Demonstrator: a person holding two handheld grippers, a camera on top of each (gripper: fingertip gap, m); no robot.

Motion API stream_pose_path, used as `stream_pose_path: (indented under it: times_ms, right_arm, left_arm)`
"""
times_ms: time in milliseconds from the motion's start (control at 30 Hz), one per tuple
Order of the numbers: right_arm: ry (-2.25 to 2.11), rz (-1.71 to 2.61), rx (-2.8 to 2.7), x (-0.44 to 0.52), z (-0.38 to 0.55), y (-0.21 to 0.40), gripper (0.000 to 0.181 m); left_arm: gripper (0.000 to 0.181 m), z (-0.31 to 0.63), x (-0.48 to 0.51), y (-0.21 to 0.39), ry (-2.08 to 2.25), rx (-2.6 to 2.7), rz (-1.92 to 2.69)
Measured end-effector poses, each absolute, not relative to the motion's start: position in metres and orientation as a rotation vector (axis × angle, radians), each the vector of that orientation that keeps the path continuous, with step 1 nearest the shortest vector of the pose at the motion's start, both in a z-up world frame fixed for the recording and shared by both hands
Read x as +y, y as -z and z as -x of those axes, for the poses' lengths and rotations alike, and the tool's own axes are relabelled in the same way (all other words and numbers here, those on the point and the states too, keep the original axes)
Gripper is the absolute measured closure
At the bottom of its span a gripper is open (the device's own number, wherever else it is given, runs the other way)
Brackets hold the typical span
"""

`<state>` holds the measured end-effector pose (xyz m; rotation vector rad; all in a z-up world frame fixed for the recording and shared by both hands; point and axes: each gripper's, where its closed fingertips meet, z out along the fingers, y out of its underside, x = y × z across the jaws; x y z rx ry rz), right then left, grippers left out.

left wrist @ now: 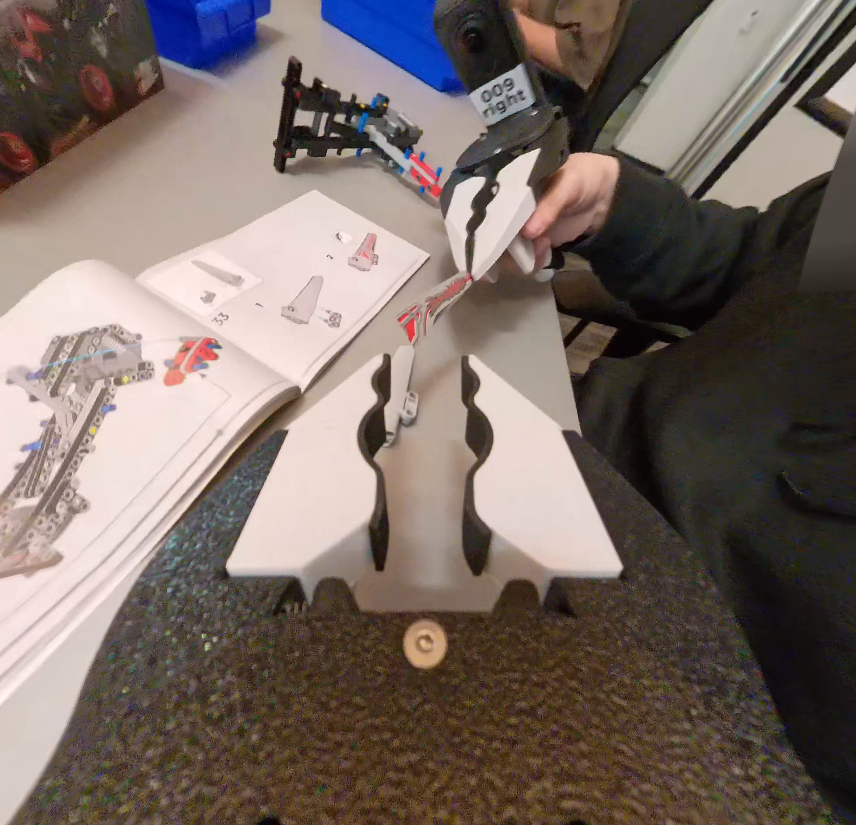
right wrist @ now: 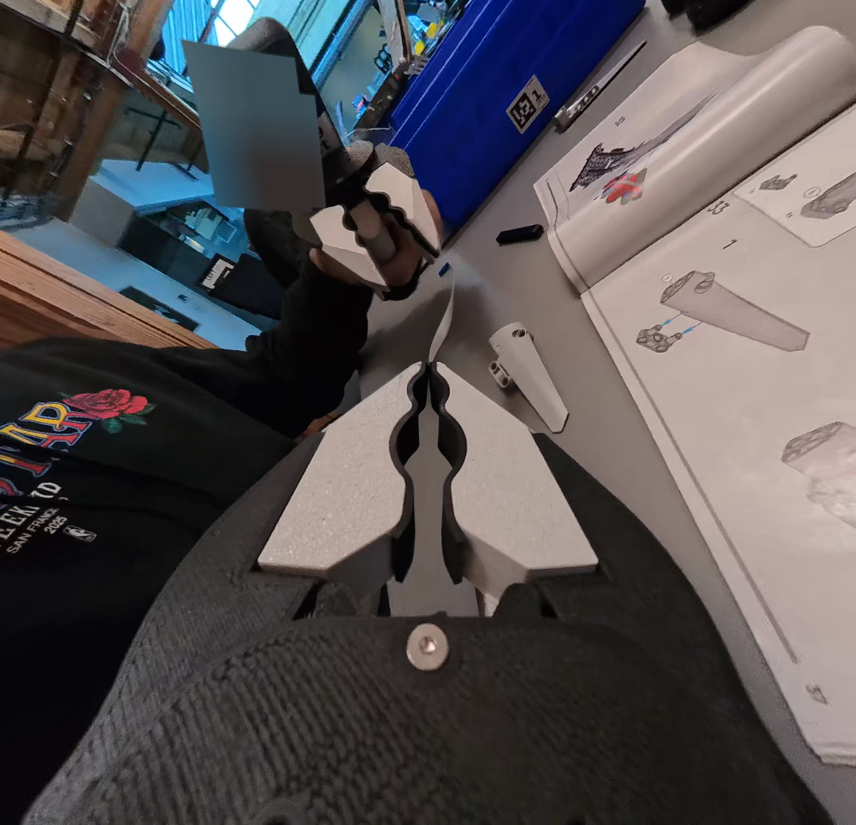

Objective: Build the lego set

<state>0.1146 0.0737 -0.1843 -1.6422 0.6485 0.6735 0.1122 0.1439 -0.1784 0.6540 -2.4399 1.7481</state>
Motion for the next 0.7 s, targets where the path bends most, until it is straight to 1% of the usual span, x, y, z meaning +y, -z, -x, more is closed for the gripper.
stream_pose_path:
  times_ms: [67, 100, 133, 200, 333, 500, 700]
  right_arm:
    - [-0.754, 1.606, 0.66, 0.077, -0.114, 0.185, 0.181]
    - [-0.781, 1.581, 0.671, 0.079, -0.116, 0.185, 0.181]
    - [-0.804, 1.564, 0.674, 0.08, -0.116, 0.184, 0.181]
    - [-0.844, 1.561, 0.665, 0.082, -0.114, 0.185, 0.181]
    - [-0.856, 1.59, 0.676, 0.084, -0.115, 0.193, 0.181]
    - [-0.887, 1.582, 0.672, 0.088, -0.111, 0.195, 0.181]
    - [-0.902, 1.562, 0.69, 0.089, -0.109, 0.199, 0.181]
  left_arm:
    - [0.146, -0.123, 0.144, 0.179, -1.824, -2.594, -0.553]
    - [0.135, -0.128, 0.145, 0.181, -1.844, -2.738, -0.47]
    - [0.127, -0.13, 0.145, 0.185, -1.828, -2.889, -0.363]
    - [0.124, -0.13, 0.141, 0.195, -1.725, -3.126, -0.137]
    - [0.132, -0.125, 0.127, 0.198, -1.688, -3.233, 0.08]
    - [0.141, -0.122, 0.12, 0.204, -1.526, -3.398, 0.307]
    - [0.146, -0.122, 0.115, 0.213, -1.365, -3.502, 0.434]
